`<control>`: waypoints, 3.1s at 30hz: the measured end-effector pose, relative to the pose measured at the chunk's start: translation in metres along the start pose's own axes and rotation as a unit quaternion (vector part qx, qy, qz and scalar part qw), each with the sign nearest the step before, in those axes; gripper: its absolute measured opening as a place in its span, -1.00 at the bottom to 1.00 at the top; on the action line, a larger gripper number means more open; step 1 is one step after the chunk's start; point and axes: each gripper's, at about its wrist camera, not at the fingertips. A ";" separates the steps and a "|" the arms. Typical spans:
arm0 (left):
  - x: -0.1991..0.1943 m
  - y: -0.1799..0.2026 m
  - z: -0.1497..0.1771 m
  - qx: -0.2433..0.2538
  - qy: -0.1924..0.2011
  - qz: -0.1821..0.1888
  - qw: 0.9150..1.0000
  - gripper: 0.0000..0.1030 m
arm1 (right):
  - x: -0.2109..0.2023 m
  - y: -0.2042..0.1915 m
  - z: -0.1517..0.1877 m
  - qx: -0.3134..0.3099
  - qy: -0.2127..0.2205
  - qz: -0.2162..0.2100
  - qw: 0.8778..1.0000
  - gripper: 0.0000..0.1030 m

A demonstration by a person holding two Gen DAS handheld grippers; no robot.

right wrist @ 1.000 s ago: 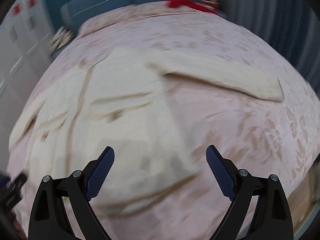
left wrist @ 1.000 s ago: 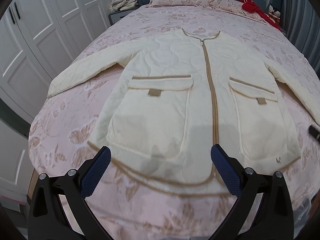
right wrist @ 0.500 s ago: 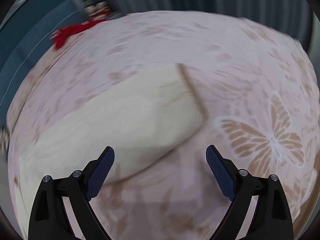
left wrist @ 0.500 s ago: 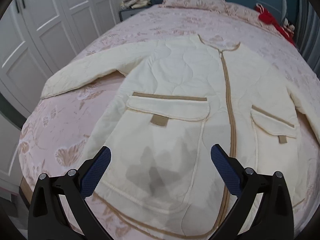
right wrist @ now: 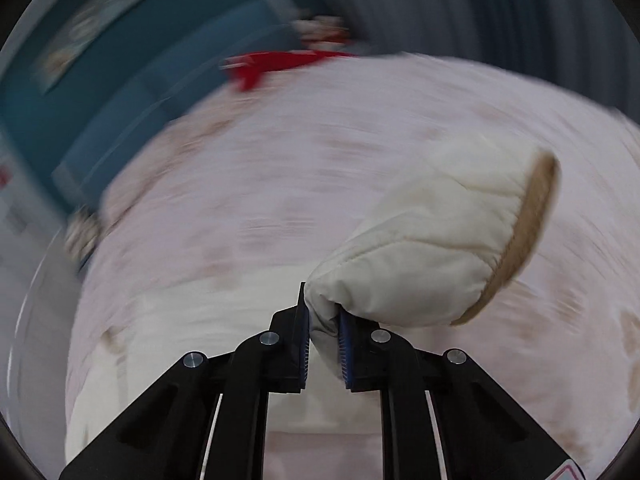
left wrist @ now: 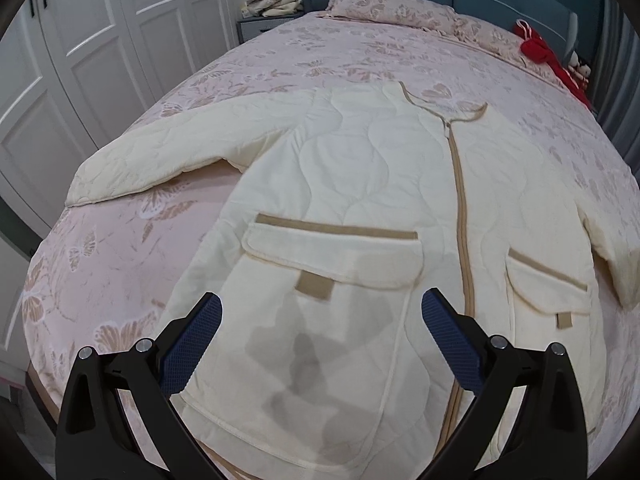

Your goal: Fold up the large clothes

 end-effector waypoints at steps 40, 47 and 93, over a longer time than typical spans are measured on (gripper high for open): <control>0.080 -0.037 -0.116 -0.117 0.014 0.183 0.976 -0.89 | 0.091 -0.117 0.096 -0.010 -0.102 -0.131 0.986 -0.87; 0.140 -0.026 -0.080 -0.083 -0.056 0.109 0.989 -0.89 | 0.129 -0.126 0.133 -0.102 -0.141 -0.039 0.984 -0.89; 0.106 -0.320 -0.079 -0.336 0.055 -0.003 0.940 0.68 | 0.028 -0.194 0.235 -0.255 -0.146 -0.028 0.956 -0.20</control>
Point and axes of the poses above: each gripper's, at about its wrist camera, not at the fingertips, and x roughly the way its jaws point, y to its right, z to its underside, and after that the axes turned 3 degrees about -y, right-handed
